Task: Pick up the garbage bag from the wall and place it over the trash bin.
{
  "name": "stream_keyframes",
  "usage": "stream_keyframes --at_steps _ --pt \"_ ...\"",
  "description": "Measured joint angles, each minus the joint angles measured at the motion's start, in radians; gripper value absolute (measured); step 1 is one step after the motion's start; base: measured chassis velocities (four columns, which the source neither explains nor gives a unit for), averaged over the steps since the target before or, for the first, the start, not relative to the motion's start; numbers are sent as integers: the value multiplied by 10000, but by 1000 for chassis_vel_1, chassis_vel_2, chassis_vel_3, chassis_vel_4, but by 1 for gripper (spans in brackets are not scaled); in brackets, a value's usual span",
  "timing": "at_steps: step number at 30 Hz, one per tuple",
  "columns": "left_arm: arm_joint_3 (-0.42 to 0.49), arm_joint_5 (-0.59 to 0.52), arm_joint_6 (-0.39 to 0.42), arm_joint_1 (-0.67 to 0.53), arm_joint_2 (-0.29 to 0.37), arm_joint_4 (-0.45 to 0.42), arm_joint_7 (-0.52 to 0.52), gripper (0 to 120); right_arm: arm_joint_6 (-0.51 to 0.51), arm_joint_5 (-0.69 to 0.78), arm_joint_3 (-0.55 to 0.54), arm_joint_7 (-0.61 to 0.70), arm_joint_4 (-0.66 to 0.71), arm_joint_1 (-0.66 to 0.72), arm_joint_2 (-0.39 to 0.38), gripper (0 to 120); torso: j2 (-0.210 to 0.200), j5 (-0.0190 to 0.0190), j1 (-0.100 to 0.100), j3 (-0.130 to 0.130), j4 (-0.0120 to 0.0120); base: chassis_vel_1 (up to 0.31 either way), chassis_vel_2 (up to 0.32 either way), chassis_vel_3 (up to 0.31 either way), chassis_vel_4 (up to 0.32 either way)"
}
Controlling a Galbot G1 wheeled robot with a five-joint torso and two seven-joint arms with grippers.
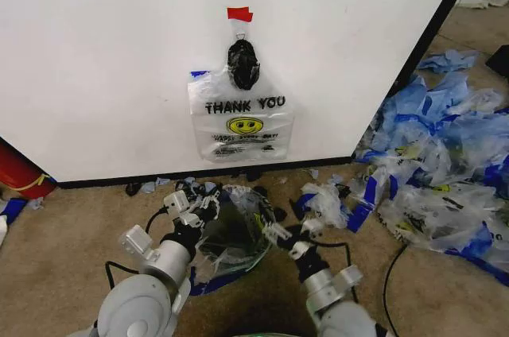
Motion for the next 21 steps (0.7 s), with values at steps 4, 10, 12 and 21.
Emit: stream_keyframes --at_steps 4,10,12,21 --pt "-511 1454 -87 428 -390 233 485 15 156 -106 1565 -253 319 -207 20 94 0 4 0 0 0 0 0 0 0" --pt "-1546 2707 -508 889 -1156 590 1199 33 276 -723 3746 -235 760 -1151 89 93 1 1 0 0 0 0 0 0 0" --pt "-1851 3008 -734 987 -1432 737 1398 41 305 -901 4414 -234 938 -1572 193 94 1 5 0 -1 -4 0 0 0 0" --pt "-3109 4720 -1976 1364 -3015 1445 2528 73 777 -1870 6264 -213 1353 -3164 995 97 1 3 0 -1 -2 0 0 0 0"
